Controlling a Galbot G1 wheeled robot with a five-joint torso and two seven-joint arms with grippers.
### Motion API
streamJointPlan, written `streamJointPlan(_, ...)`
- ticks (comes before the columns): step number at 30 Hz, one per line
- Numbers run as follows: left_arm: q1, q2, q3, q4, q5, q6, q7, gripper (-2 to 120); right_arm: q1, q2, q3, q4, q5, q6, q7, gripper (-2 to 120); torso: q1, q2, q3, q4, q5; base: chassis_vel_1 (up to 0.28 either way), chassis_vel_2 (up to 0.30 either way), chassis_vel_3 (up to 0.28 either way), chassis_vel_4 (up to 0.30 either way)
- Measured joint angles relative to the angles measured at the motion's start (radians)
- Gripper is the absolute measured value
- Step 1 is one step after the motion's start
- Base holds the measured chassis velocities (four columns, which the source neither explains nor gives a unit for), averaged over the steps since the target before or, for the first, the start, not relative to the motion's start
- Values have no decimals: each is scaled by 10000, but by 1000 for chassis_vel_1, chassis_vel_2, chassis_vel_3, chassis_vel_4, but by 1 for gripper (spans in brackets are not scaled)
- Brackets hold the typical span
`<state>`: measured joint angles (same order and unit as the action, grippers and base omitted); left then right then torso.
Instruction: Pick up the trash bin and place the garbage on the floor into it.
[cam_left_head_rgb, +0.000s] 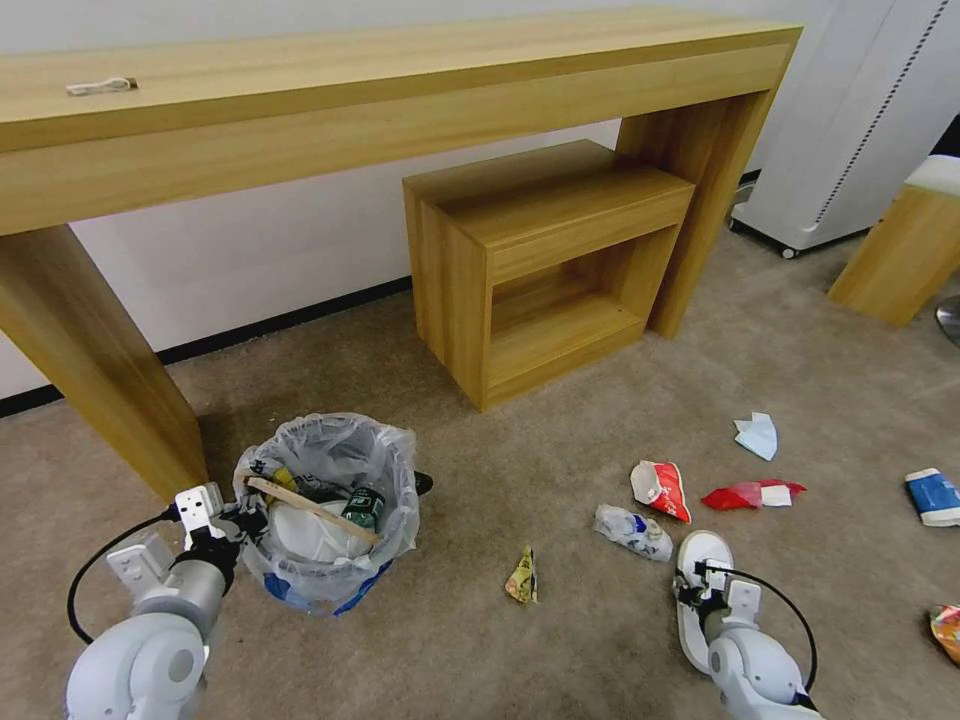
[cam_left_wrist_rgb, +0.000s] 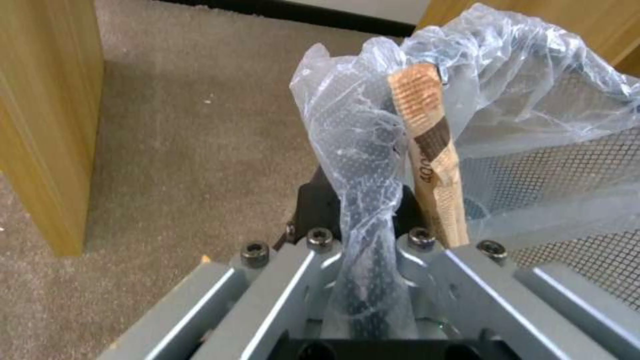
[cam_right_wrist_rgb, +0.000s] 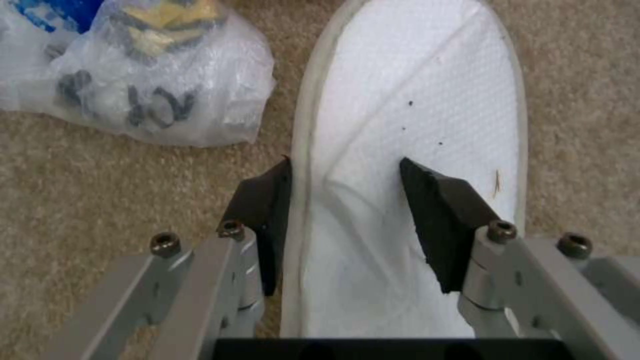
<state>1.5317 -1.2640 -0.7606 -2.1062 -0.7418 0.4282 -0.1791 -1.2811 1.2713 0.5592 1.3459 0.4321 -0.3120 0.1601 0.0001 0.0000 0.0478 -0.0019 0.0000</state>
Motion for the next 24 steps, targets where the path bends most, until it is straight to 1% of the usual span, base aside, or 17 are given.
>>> streamJointPlan(7, 26, -47, 33, -12, 44, -64, 23, 3, -110, -41, 81, 99, -6, 0, 26, 42, 0, 0, 0, 0, 0, 0, 0, 0, 0)
streamJointPlan(10, 39, -51, 36, -44, 59, -79, 27, 3, -135, -82, 138, 139, 4, 0, 32, 32, 0, 0, 0, 0, 0, 0, 0, 0, 0)
streamJointPlan(11, 39, -51, 36, -44, 59, -79, 27, 3, -135, -82, 138, 139, 4, 0, 32, 32, 0, 0, 0, 0, 0, 0, 0, 0, 0)
streamJointPlan(12, 44, -51, 36, -57, 61, -81, 27, 3, -142, -88, 148, 147, 5, 0, 32, 29, 0, 0, 0, 0, 0, 0, 0, 0, 0)
streamJointPlan(15, 63, -54, 26, -94, 61, -86, 27, 3, -165, -89, 157, 152, 1, 18, 32, 14, 0, 0, 0, 0, 0, 0, 0, 0, 0)
streamJointPlan(16, 63, -54, 26, -94, 61, -86, 27, 3, -165, -89, 157, 152, 1, 18, 32, 14, 0, 0, 0, 0, 0, 0, 0, 0, 0)
streamJointPlan(19, 93, -65, 5, -121, 66, -108, 27, 3, -180, -81, 158, 161, -15, 74, 36, 3, 0, 0, 0, 0, 0, 0, 0, 0, 0)
streamJointPlan(20, 93, -65, 5, -121, 66, -108, 27, 3, -180, -81, 158, 161, -15, 74, 36, 3, 0, 0, 0, 0, 0, 0, 0, 0, 0)
streamJointPlan(21, 99, -71, 0, -127, 70, -120, 27, 3, -192, -86, 158, 177, -20, 94, 37, 0, 0, 0, 0, 0, 0, 0, 0, 0, 0)
streamJointPlan(24, 113, -82, -3, -133, 86, -134, 33, 3, -232, -118, 158, 236, -24, 119, 39, 0, 0, 0, 0, 0, 0, 0, 0, 0, 0)
